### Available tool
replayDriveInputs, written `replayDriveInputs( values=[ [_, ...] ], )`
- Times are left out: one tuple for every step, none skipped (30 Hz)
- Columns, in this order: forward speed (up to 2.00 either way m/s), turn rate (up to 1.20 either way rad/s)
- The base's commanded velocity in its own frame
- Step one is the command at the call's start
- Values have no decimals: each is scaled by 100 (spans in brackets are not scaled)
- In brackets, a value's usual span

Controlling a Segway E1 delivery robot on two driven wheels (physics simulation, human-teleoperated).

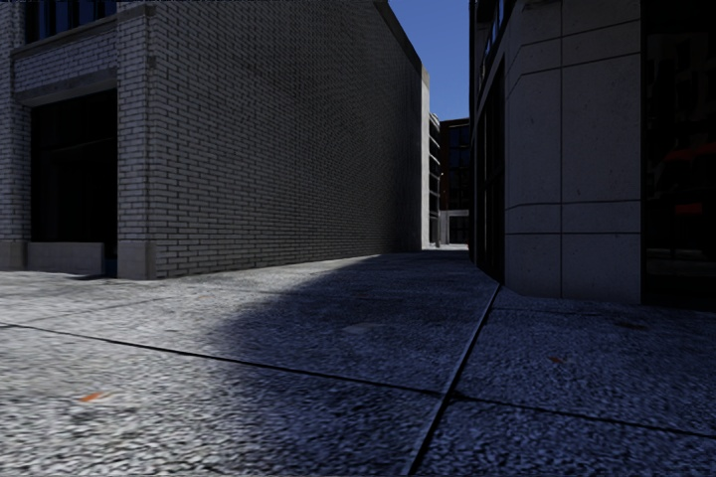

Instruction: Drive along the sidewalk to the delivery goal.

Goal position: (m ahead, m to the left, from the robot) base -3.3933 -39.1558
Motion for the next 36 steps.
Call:
replayDriveInputs(
  values=[
    [57, -100],
    [57, -100],
    [57, -100],
    [57, -100],
    [57, -91],
    [57, -81],
    [57, -81],
    [57, -50],
    [58, -39],
    [64, -36],
    [64, -36],
    [74, -35],
    [81, -35],
    [86, -35],
    [90, -35],
    [97, -35],
    [100, -35],
    [100, -35],
    [102, -35],
    [103, -35],
    [103, -35],
    [103, -35],
    [103, -35],
    [103, -35],
    [103, -36],
    [103, -41],
    [103, -50],
    [103, -50],
    [103, -54],
    [103, -55],
    [103, -56],
    [103, -56],
    [103, -56],
    [103, -56],
    [103, -56],
    [103, -56]
  ],
)
